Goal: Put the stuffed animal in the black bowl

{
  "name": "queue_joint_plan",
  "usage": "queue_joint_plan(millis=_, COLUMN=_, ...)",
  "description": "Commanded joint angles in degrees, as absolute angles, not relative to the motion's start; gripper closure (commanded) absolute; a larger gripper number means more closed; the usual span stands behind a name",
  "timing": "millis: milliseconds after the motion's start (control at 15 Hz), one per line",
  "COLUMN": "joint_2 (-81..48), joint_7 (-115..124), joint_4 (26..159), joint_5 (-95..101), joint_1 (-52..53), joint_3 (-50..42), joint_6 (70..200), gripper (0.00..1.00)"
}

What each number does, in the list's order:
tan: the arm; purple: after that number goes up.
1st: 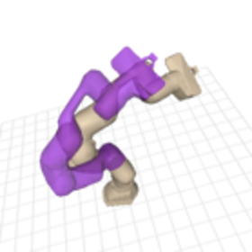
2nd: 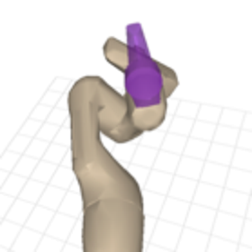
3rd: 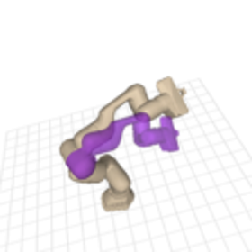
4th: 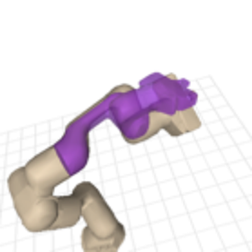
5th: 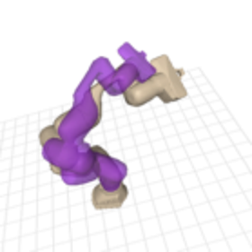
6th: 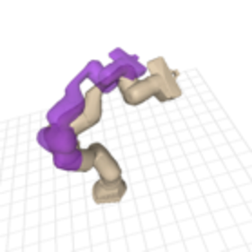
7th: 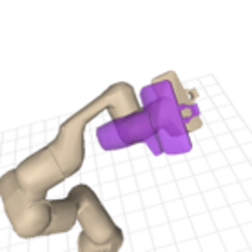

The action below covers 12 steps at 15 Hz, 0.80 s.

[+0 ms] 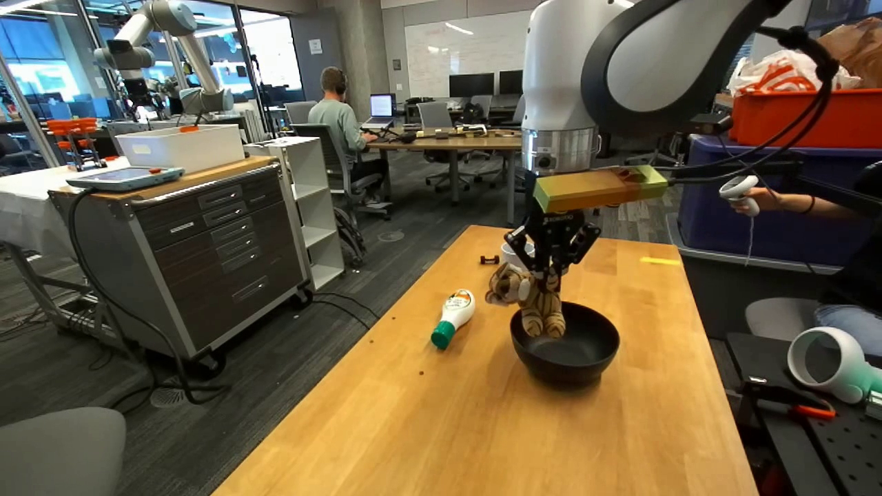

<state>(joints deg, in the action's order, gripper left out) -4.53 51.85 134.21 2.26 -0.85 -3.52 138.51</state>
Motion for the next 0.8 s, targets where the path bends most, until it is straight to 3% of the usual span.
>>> queue_joint_plan(millis=0, joint_2=-7.41, joint_7=54.61, joint_4=131.88, joint_5=6.34, joint_1=-1.35, joint_3=-4.96, joint_6=135.61, gripper=0.91)
queue_joint_plan(millis=267, joint_2=-11.18, joint_7=55.58, joint_4=131.2, joint_5=7.99, joint_1=-1.16, joint_3=-6.42, joint_6=134.84, gripper=0.9)
queue_joint_plan(millis=333, joint_2=-11.84, joint_7=55.86, joint_4=131.18, joint_5=8.2, joint_1=-0.91, joint_3=-6.64, joint_6=134.87, gripper=0.61)
queue_joint_plan(millis=467, joint_2=-12.69, joint_7=55.53, joint_4=131.03, joint_5=7.73, joint_1=-0.54, joint_3=-6.72, joint_6=134.63, gripper=0.53)
queue_joint_plan(millis=733, joint_2=-11.86, joint_7=54.03, joint_4=131.65, joint_5=5.81, joint_1=0.19, joint_3=-5.86, joint_6=135.22, gripper=0.21)
